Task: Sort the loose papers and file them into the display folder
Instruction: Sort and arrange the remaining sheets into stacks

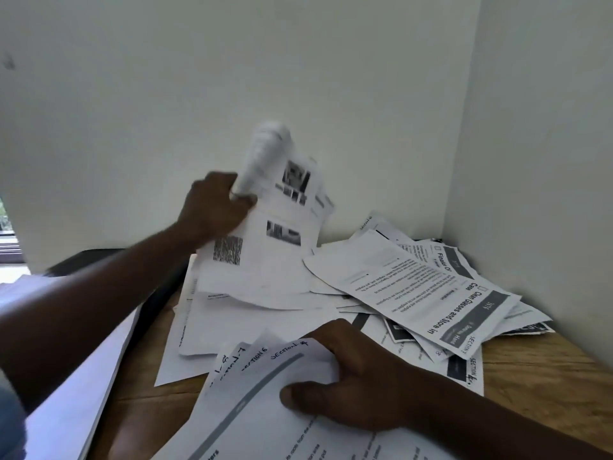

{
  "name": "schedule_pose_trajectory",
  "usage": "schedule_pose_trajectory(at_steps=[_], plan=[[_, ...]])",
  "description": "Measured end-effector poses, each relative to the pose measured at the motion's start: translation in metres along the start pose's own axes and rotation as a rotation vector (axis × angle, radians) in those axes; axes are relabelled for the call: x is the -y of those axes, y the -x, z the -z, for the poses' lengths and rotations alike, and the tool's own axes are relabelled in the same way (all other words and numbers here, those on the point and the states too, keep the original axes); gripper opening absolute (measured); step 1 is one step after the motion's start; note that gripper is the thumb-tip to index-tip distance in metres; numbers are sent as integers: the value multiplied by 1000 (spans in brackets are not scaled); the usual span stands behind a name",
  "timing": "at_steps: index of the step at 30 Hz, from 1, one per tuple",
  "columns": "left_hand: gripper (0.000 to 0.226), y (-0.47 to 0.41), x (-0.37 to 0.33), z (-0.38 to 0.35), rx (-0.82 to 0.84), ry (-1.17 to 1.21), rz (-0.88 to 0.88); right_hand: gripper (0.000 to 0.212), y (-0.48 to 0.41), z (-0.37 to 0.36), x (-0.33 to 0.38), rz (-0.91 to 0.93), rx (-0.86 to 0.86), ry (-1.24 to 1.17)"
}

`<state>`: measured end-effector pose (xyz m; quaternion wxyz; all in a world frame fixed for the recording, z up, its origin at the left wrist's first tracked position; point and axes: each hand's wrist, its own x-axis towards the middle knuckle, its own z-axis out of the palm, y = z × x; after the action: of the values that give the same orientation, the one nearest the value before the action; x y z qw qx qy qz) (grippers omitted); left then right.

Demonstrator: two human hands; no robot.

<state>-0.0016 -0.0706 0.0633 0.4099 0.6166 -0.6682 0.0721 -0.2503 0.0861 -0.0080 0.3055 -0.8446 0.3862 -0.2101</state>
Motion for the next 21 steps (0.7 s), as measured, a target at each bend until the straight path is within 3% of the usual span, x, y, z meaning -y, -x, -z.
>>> schedule_pose_trajectory(at_steps=[4,9,14,16,21], plan=[[19,-19,-19,24,-75,295,35,43,2,-2,2,1,-24,21],[54,-36,-36,24,-61,563,148,42,3,0,4,15,-12,7],[29,-50,-39,34,-244,410,80,41,4,3,4,-17,20,-3],[19,-57,-41,41,-235,565,63,41,4,5,3,-24,20,-10],[31,-55,-38,40,-93,872,71,41,7,8,9,-62,43,-31]])
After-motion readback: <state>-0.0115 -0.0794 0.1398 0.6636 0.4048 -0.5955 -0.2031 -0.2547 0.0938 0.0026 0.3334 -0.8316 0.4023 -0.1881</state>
